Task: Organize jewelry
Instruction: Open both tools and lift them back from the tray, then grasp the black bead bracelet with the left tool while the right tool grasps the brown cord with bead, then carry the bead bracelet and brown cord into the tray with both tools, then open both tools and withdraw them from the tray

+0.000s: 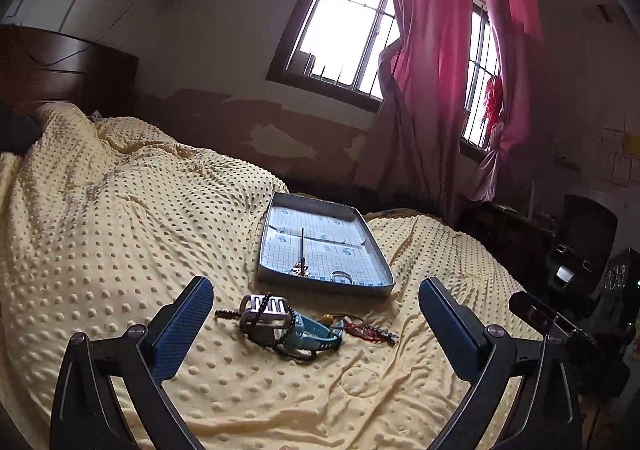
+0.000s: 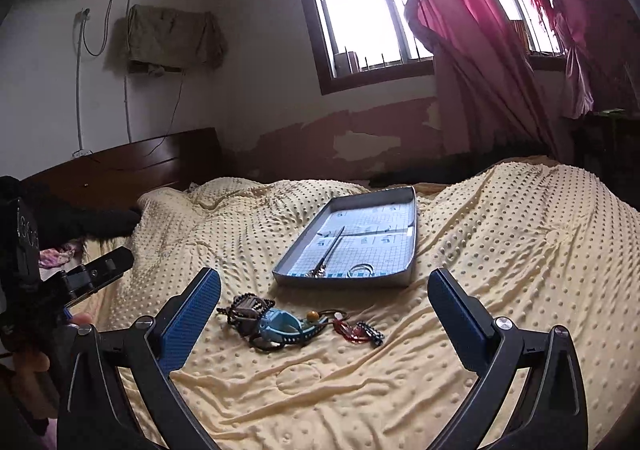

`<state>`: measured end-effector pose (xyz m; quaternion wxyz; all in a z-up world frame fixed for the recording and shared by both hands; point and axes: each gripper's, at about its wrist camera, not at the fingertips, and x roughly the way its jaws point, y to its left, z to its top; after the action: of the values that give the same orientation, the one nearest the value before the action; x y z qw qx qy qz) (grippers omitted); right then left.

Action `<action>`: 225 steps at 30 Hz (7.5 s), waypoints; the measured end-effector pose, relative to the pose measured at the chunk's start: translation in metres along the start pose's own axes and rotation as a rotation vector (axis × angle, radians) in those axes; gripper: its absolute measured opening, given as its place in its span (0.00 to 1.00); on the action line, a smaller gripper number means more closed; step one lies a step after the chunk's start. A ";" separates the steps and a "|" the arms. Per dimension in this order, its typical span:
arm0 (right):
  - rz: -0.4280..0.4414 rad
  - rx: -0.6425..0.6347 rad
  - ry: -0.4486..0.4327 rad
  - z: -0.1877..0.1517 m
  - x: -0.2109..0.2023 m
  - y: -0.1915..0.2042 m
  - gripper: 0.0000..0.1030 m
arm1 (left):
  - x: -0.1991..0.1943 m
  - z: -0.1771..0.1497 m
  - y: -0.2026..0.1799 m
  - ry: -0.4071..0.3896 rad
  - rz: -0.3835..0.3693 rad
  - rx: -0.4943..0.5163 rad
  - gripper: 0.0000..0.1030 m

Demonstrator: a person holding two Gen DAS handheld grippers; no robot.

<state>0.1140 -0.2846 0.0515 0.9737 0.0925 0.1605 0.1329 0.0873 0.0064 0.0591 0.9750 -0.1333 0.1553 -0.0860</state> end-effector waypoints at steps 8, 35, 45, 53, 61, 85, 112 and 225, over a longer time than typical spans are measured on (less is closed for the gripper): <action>-0.049 -0.008 0.118 -0.033 0.004 -0.004 0.99 | 0.010 -0.037 0.018 0.081 0.034 0.002 1.00; -0.027 -0.001 0.412 -0.075 0.074 -0.007 0.99 | 0.070 -0.049 0.043 0.328 0.102 0.070 1.00; 0.038 -0.006 0.380 -0.060 0.102 -0.008 0.97 | 0.103 -0.046 0.048 0.337 0.075 0.084 0.80; 0.067 -0.026 0.409 -0.058 0.130 -0.006 0.79 | 0.117 -0.047 0.056 0.358 0.028 0.030 0.61; 0.116 -0.093 0.403 -0.039 0.172 0.015 0.55 | 0.134 -0.040 0.064 0.343 0.029 0.035 0.42; 0.109 -0.182 0.550 -0.062 0.241 0.044 0.19 | 0.168 -0.050 0.069 0.425 0.012 0.007 0.06; 0.204 0.002 0.384 -0.029 0.167 0.022 0.15 | 0.088 0.010 0.054 0.242 -0.117 -0.068 0.06; -0.041 -0.150 -0.083 0.030 0.008 0.016 0.99 | 0.035 0.034 -0.026 -0.031 0.055 0.106 1.00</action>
<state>0.1278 -0.2707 0.0803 0.9861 0.0214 0.1117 0.1209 0.1277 -0.0181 0.0879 0.9850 -0.0786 0.1390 -0.0651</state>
